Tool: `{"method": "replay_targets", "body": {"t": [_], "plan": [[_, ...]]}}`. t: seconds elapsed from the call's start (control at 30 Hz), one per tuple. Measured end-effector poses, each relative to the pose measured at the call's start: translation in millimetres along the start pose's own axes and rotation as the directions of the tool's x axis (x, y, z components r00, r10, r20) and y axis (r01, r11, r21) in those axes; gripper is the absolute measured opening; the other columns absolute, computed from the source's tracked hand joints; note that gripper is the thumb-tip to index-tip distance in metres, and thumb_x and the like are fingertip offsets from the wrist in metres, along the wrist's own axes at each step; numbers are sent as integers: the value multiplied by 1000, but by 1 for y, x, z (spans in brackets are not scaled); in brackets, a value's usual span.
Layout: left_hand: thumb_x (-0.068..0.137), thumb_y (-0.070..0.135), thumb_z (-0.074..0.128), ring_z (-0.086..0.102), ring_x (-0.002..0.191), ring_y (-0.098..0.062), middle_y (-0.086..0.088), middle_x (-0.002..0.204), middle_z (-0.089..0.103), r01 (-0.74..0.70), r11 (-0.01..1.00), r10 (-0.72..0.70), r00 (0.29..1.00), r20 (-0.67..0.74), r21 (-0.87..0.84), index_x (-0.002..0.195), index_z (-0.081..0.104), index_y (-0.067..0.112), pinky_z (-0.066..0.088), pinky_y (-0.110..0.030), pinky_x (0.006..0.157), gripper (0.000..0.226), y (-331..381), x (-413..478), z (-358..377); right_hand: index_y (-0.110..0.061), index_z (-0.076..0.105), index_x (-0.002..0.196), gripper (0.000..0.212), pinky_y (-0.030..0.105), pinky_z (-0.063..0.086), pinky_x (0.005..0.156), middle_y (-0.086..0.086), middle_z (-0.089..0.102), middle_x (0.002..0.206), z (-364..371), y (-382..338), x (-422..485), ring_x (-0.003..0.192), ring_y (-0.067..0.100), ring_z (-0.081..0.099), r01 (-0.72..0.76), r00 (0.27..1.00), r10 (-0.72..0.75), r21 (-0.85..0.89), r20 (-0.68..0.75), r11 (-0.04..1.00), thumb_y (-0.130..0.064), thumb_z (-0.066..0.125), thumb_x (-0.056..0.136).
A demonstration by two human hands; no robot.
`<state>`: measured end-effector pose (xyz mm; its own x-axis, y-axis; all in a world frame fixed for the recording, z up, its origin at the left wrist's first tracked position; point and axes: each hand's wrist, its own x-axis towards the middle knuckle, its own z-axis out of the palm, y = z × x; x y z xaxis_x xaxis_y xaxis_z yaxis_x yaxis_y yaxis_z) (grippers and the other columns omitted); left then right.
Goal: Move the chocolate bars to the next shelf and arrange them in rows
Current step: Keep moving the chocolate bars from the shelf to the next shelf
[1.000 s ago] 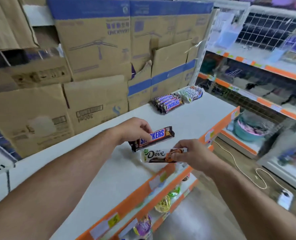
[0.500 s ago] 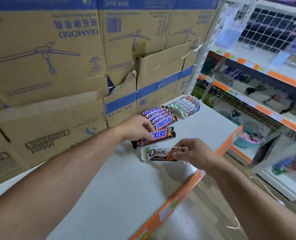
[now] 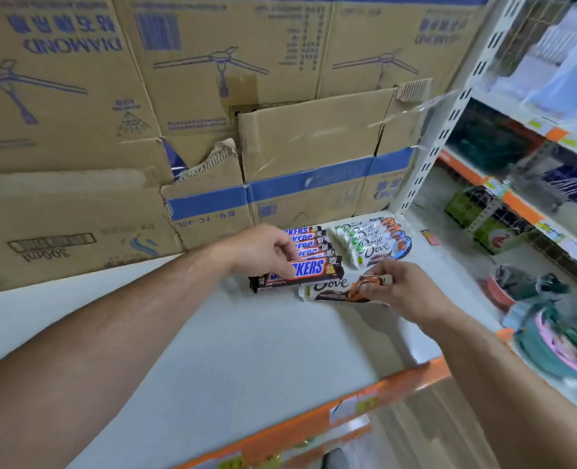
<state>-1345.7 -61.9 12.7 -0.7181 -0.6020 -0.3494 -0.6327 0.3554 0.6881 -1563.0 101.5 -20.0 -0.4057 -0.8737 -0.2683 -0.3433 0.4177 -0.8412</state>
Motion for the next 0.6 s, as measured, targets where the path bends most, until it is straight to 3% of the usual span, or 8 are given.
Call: {"method": "replay_targets", "body": {"t": [0.1,0.2,0.37,0.47,0.6], "plan": [[79,19,79,62,71,-5,5,84,74,62,998,-62,998,-22,-21,89,69,25,45,-23,66,15,16,3,17,-18,65,78,13,19,39,51,-4,65,69,-35,15,23,58,11,54,59,998,-61,-83,-25,995,-16,79,79],[79,19,79,67,76,-7,9,82,74,126,991,-129,989,-69,-53,90,70,25,50,-25,72,16,27,5,35,-19,68,81,11,17,33,45,-6,64,68,-57,24,44,54,10,50,117,989,-127,-129,-75,985,-18,78,80],[81,19,78,69,83,-7,9,85,75,206,975,-213,972,-95,-84,96,70,24,52,-25,76,18,41,2,57,-29,62,93,16,28,41,64,2,68,93,-72,38,64,78,20,60,128,973,-179,-305,-146,944,-23,72,83],[81,17,77,67,80,-6,10,83,73,247,965,-256,961,-109,-90,97,70,24,49,-21,71,19,48,1,62,-23,65,104,22,28,38,75,4,63,106,-74,44,66,99,25,58,155,953,-235,-358,-189,921,-24,72,83],[82,17,77,65,78,-6,9,83,73,276,957,-287,947,-144,-95,99,70,22,48,-20,68,19,54,1,64,-21,61,110,28,33,41,77,6,57,114,-72,50,68,102,27,57,148,941,-241,-352,-238,924,-27,70,85]]}}
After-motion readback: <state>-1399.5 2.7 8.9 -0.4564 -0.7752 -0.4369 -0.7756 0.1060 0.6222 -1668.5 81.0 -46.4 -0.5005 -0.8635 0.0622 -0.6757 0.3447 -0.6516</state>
